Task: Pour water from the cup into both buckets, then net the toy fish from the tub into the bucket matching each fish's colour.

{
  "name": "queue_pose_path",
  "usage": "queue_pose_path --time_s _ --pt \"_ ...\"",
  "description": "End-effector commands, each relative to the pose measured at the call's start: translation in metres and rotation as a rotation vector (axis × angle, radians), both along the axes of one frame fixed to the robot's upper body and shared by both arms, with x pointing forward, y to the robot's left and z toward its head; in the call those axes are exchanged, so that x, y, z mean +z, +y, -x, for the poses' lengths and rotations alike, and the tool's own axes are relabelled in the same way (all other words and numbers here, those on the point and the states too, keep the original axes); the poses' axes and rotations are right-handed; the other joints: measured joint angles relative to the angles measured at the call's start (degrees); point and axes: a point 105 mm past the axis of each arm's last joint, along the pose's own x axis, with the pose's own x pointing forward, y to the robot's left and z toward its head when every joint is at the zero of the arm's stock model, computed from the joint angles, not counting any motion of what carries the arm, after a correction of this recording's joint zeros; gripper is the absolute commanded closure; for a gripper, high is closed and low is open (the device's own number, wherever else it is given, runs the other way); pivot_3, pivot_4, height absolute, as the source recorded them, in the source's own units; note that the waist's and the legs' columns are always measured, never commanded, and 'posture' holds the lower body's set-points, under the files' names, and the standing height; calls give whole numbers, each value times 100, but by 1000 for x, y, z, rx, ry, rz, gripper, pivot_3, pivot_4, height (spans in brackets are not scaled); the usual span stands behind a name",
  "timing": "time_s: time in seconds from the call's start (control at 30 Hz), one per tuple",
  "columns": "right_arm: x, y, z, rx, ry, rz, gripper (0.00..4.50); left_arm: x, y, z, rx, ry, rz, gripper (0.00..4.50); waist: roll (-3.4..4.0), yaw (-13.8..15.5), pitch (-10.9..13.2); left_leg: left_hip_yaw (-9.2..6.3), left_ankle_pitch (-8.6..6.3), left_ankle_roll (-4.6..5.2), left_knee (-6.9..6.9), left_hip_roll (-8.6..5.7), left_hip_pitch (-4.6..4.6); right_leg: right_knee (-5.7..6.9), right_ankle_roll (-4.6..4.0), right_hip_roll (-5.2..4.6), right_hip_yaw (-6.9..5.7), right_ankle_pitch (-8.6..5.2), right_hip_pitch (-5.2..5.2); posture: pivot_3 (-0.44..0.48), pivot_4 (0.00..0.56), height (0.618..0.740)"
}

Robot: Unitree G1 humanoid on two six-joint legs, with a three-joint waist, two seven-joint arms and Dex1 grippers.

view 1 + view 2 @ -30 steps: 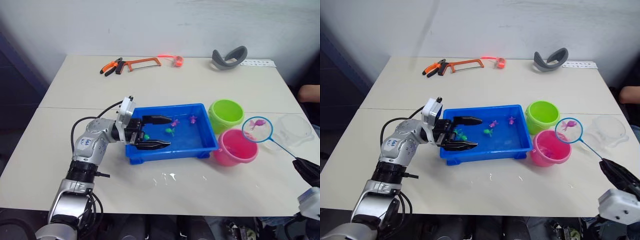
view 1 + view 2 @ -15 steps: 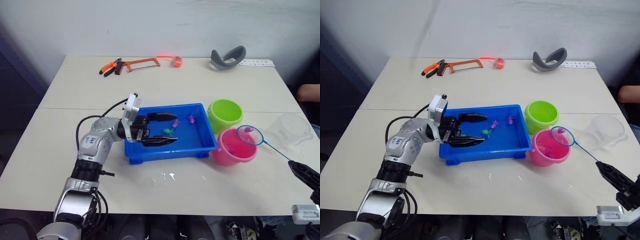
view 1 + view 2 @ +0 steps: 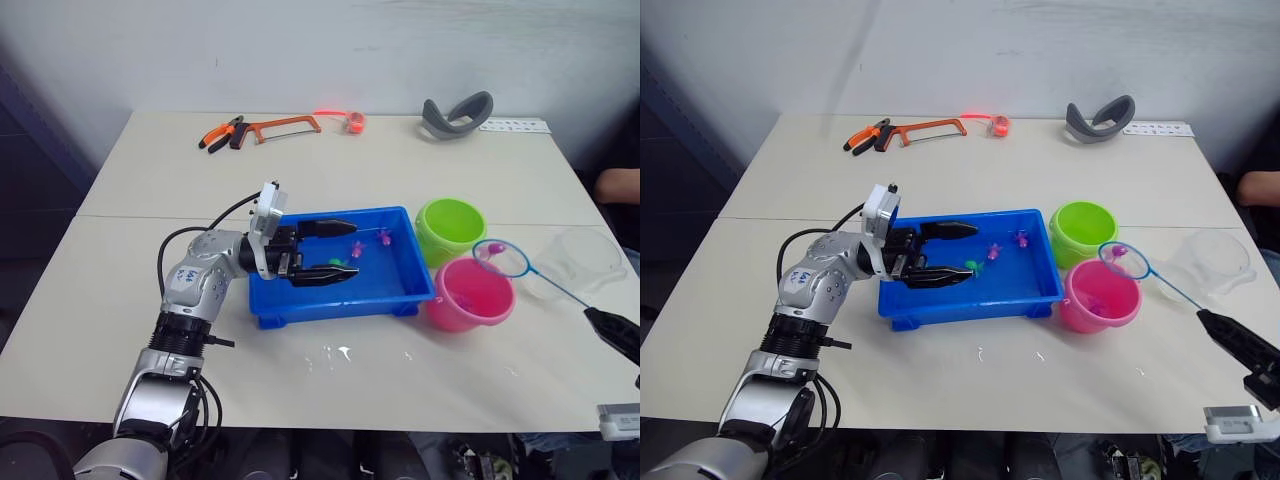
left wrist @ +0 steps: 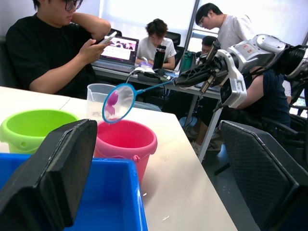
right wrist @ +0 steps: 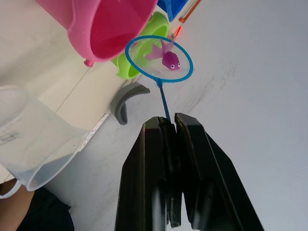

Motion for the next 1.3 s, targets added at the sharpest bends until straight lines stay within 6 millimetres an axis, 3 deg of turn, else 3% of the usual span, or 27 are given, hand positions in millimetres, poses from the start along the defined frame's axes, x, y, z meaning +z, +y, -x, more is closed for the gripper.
queue_pose_path --time_s 0.03,0.23,0.37,0.53,0.7,0.83,0.9,1.0,1.13,1.3 --pt "13 3 1 -16 -51 -6 4500 11 0 -1 5 -54 15 77 0 -2 0 0 0 0 0 1 1 0 0 1 0 0 0 0 150 740" --pt "-3 16 6 -25 5 -75 4500 9 3 -1 30 -54 14 77 0 -3 0 -2 0 0 0 1 0 0 0 0 -1 0 0 0 150 740" --pt "-1 2 8 -80 -21 -80 4500 8 4 0 29 -54 12 77 0 -5 0 1 0 0 0 0 3 3 0 0 1 0 0 0 150 740" --pt "-6 2 7 -75 -7 -220 4500 6 6 1 39 -53 12 77 0 -8 0 -1 0 0 0 1 2 2 -1 0 0 0 0 0 150 740" --pt "6 18 -1 -45 59 -681 4500 3 18 1 70 -49 -1 77 0 -17 0 -1 0 0 0 5 4 5 -1 -1 0 0 1 0 150 740" --pt "16 54 -16 60 330 -1237 4500 3 36 -3 147 -31 6 77 0 -35 0 -5 -1 4 6 14 5 6 -2 -15 -1 1 5 0 150 740" --pt "17 69 -23 71 483 -1384 4500 3 49 -5 193 -27 2 77 0 -40 0 -9 -3 6 8 20 5 10 -4 -24 -3 2 5 0 150 740" --pt "16 91 -31 66 669 -1492 4500 3 64 -6 244 -30 -12 77 0 -11 0 -17 -3 6 9 22 3 22 -6 -25 -10 1 5 0 150 740" --pt "0 115 -43 -103 946 -1675 4500 2 83 -5 311 -35 -35 77 -1 8 1 -23 -7 13 12 16 -3 27 -6 -41 -18 1 4 0 150 740" --pt "-15 126 -54 -327 1101 -1663 4500 2 93 -2 369 -36 -54 77 -1 28 1 -36 -11 23 16 1 -15 -2 -7 -75 -47 1 2 0 150 740"
